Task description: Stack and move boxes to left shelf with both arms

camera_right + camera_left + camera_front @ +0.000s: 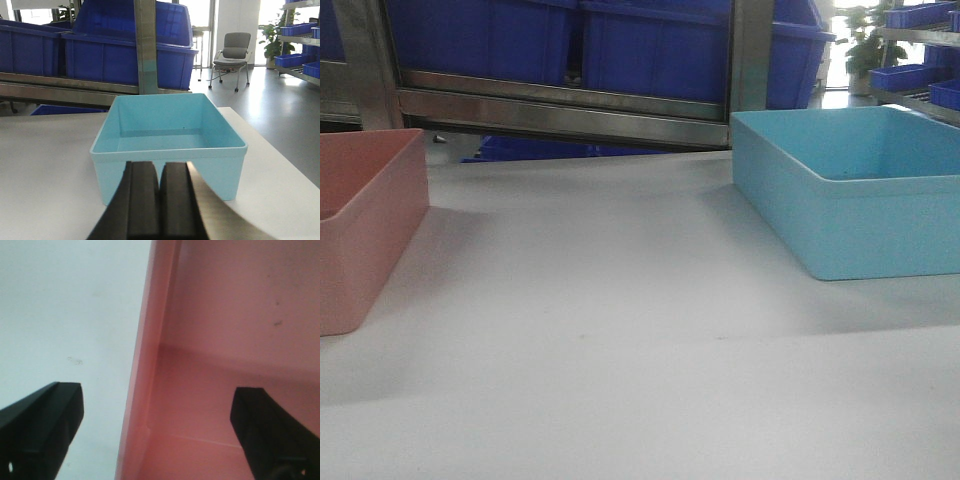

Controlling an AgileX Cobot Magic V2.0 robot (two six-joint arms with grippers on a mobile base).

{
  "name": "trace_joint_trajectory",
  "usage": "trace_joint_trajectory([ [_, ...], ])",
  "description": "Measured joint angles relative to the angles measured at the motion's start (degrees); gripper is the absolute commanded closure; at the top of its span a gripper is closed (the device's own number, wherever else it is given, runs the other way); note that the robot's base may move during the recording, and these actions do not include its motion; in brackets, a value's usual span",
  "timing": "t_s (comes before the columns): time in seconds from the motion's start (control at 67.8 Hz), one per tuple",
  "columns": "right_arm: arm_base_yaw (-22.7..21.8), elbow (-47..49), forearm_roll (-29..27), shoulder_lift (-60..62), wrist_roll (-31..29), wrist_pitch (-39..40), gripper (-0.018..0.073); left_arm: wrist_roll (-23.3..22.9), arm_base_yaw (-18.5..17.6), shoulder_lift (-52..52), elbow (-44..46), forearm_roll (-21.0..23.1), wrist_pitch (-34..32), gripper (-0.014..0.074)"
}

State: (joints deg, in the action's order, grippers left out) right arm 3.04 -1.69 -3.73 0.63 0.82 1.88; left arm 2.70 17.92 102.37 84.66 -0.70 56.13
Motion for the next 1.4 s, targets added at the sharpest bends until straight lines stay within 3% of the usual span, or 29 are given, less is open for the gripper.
trace_joint_trajectory([
  [0.354,0.0,0.0,0.0,0.0,0.0,0.0,0.0504,0.1,0.3,10.7,1.6,-0.1,-4.8,0.0131],
  [0.531,0.0,0.0,0.0,0.0,0.0,0.0,0.0504,0.1,0.3,12.0,1.7,-0.1,-5.2,0.0352],
  [0.693,0.0,0.0,0.0,0.0,0.0,0.0,0.0504,0.1,0.3,12.0,1.7,-0.1,-5.4,0.0615],
  [1.091,0.0,0.0,0.0,0.0,0.0,0.0,0.0504,0.3,0.6,12.0,2.2,0.7,-3.7,0.0601],
  [1.4,0.0,0.0,0.0,0.0,0.0,0.0,0.0504,0.3,-0.6,5.9,2.6,8.4,-0.7,0.0598],
])
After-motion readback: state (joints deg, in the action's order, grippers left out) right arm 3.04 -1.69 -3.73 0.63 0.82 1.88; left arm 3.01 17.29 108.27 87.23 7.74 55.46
